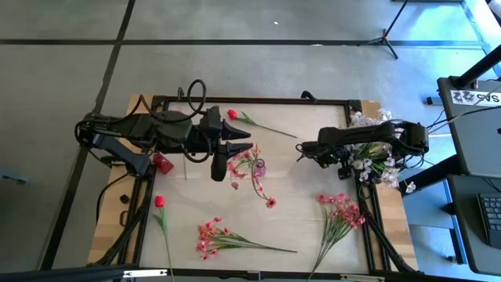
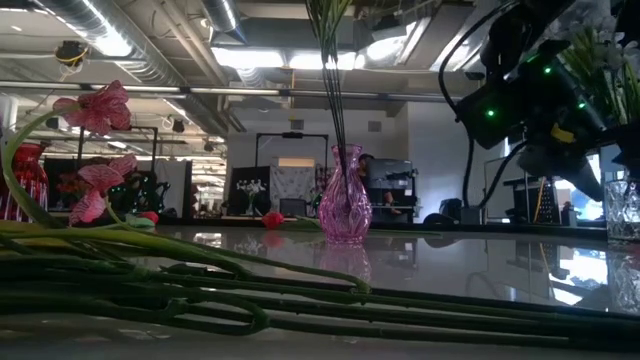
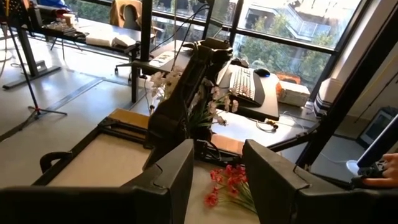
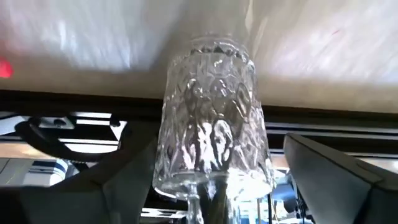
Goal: Sort flowers into vase by color
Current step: Adjust the transparent vase
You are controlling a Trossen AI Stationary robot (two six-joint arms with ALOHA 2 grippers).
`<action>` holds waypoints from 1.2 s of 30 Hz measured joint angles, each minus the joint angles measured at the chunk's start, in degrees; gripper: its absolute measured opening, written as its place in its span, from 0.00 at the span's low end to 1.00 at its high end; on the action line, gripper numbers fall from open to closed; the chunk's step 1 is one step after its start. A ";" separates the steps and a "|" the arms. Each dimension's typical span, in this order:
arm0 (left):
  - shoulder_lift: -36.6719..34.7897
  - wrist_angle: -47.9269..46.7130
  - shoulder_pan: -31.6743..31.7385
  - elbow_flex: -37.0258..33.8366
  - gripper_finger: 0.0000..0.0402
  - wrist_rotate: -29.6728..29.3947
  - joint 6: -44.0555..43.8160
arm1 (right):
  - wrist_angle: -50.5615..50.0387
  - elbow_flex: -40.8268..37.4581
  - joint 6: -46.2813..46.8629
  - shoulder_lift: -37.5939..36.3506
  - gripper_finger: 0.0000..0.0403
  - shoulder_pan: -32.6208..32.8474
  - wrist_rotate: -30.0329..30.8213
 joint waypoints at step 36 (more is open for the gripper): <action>0.00 -0.03 -2.43 0.00 0.34 -0.04 1.38 | -0.11 -2.08 -1.07 2.06 0.89 -1.88 -0.16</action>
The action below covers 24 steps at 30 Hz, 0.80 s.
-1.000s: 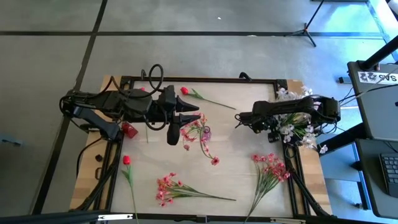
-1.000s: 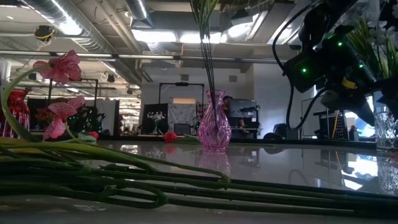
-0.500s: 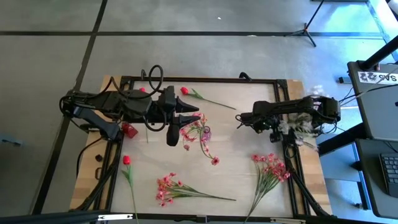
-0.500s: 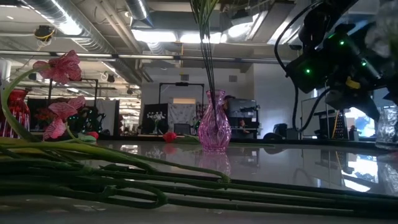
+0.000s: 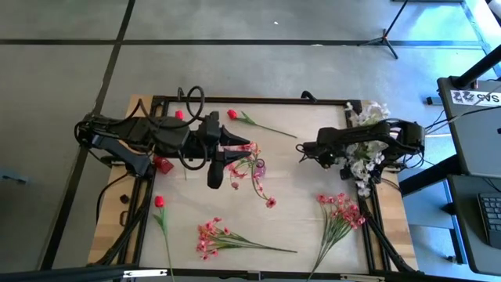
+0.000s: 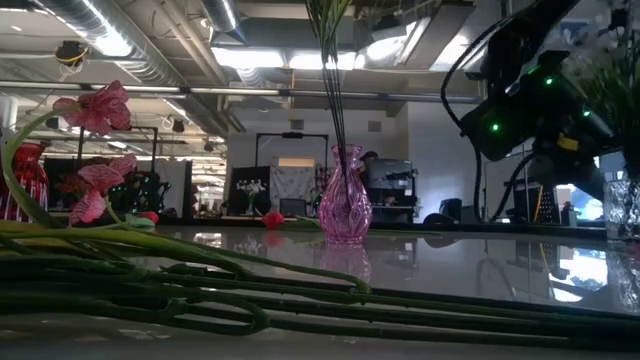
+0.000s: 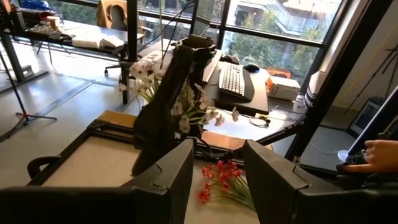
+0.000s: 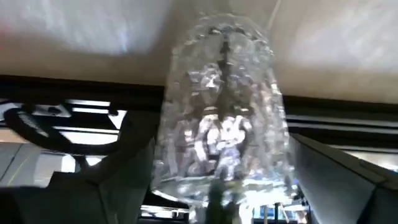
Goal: Sort flowers into vase by color
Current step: Adjust the transparent vase
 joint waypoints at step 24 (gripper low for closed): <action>-1.84 -4.91 -1.53 -0.02 0.34 -0.02 -0.30 | -0.34 6.98 5.01 7.18 0.76 0.28 -0.25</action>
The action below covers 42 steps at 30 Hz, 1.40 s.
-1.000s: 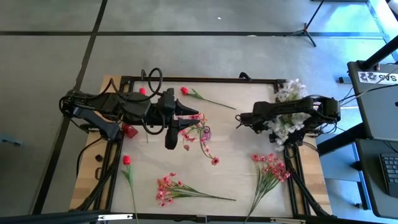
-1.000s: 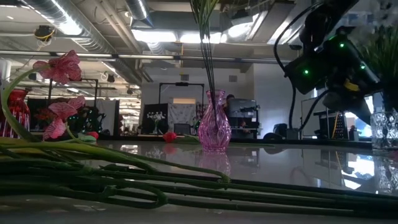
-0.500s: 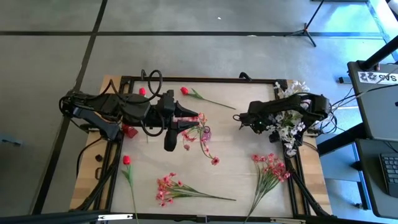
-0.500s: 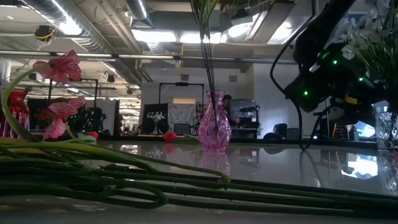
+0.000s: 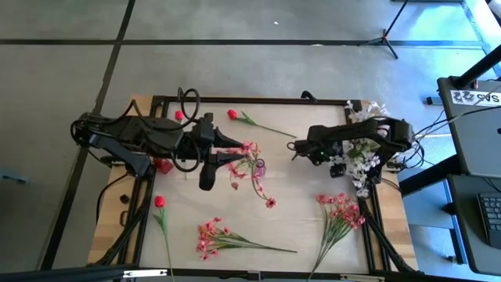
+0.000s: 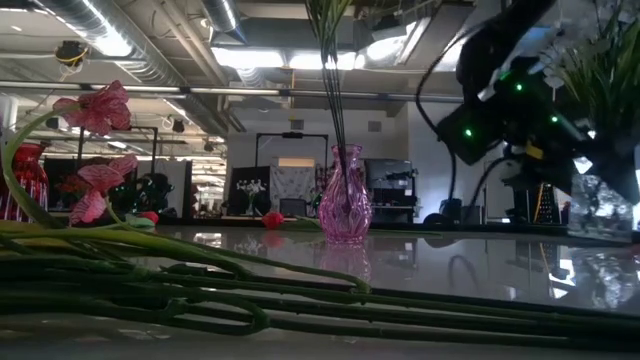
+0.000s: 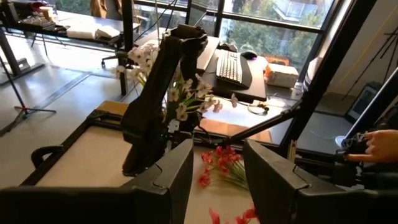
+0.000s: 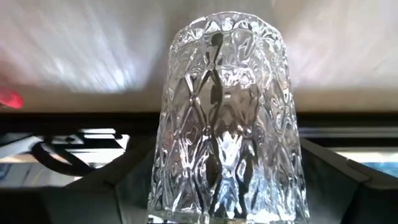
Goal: Sort flowers into vase by color
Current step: Adjust the transparent vase, then put the right pink flowers in the violet vase
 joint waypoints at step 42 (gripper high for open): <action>-1.85 -4.65 -2.45 0.00 0.34 0.07 2.31 | 1.04 30.39 8.61 5.96 0.96 0.48 -0.43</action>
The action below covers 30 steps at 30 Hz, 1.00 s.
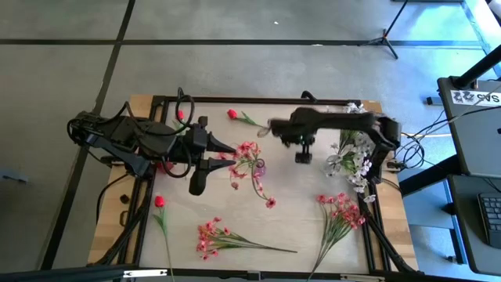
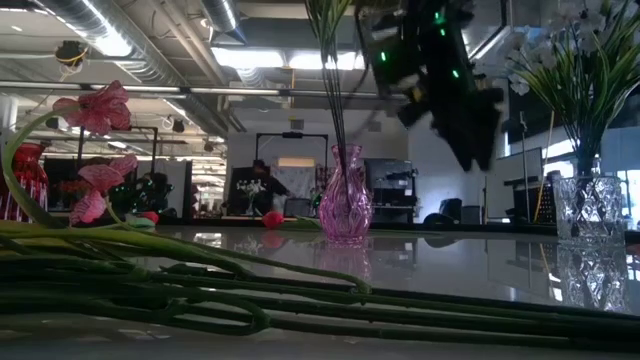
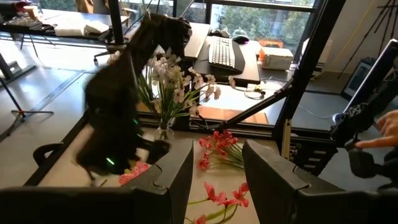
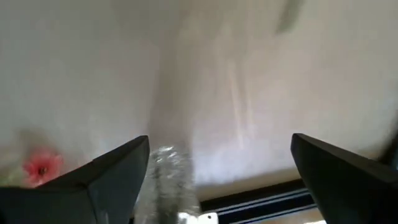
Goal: Sort flowers into vase by color
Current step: Put the right pink flowers in the violet vase
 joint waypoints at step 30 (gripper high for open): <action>0.00 -0.15 -9.49 0.00 0.34 5.40 -1.00 | 31.28 24.85 36.88 -19.28 0.84 53.64 26.52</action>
